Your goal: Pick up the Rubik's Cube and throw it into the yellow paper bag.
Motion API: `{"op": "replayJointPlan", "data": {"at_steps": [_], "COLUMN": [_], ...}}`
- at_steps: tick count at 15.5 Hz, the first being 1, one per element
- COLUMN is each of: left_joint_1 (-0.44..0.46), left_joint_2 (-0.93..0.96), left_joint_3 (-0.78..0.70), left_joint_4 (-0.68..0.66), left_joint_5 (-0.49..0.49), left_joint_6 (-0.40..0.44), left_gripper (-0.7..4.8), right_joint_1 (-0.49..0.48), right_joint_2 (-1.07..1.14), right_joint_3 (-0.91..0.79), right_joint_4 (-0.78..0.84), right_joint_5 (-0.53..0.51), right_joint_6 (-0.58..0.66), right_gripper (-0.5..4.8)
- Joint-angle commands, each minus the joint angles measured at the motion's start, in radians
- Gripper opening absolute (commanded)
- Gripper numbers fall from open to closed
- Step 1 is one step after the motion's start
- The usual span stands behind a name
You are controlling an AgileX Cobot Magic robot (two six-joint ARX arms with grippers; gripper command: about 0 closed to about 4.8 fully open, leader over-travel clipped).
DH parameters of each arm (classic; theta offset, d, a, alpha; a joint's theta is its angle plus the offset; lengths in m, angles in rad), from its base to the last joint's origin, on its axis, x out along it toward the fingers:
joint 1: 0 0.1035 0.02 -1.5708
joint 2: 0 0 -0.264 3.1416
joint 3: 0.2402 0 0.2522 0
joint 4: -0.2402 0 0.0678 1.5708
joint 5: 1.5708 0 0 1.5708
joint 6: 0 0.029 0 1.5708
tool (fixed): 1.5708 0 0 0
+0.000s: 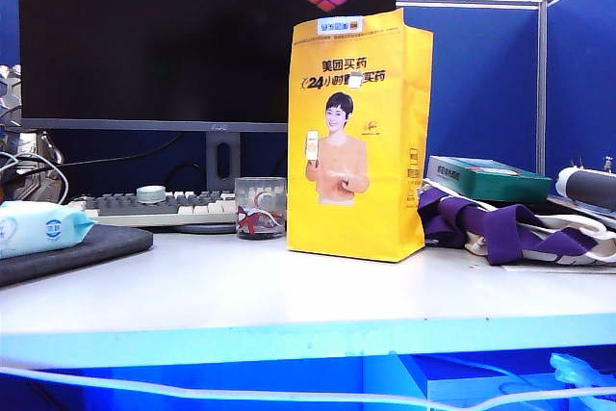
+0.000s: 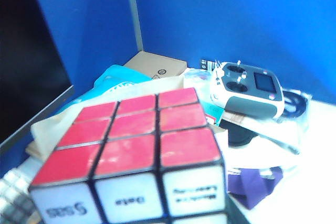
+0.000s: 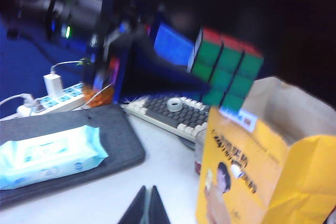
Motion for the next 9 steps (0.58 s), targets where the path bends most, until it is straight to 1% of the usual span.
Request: {"op": "replayJointPlan", "data": {"at_steps": [1,3,6,9], "left_joint_1": [-0.001,-0.001,-0.001,0.000], "left_joint_2": [0.011,0.022,0.053,0.131], "left_joint_3": [0.006,0.006,0.013,0.103], "left_joint_4": [0.130,0.193,0.273,0.279], "left_joint_5": [0.025,0.025,0.022,0.022], "left_joint_6": [0.029,0.029,-0.029,-0.043], "left_gripper": [0.20,0.20,0.17,0.17], "right_joint_1": [0.000,0.000,0.000,0.000], "right_joint_2": [0.030,0.049,0.055,0.055], "right_joint_3": [0.020,0.020,0.021,0.030], "right_joint_4": [0.005,-0.008,-0.002,-0.002], "right_joint_5": [0.000,-0.002,-0.003,-0.007], "right_joint_6": [-0.005,-0.005,-0.007,-0.007], "right_gripper": [-0.01,-0.01,-0.01,-0.01]}}
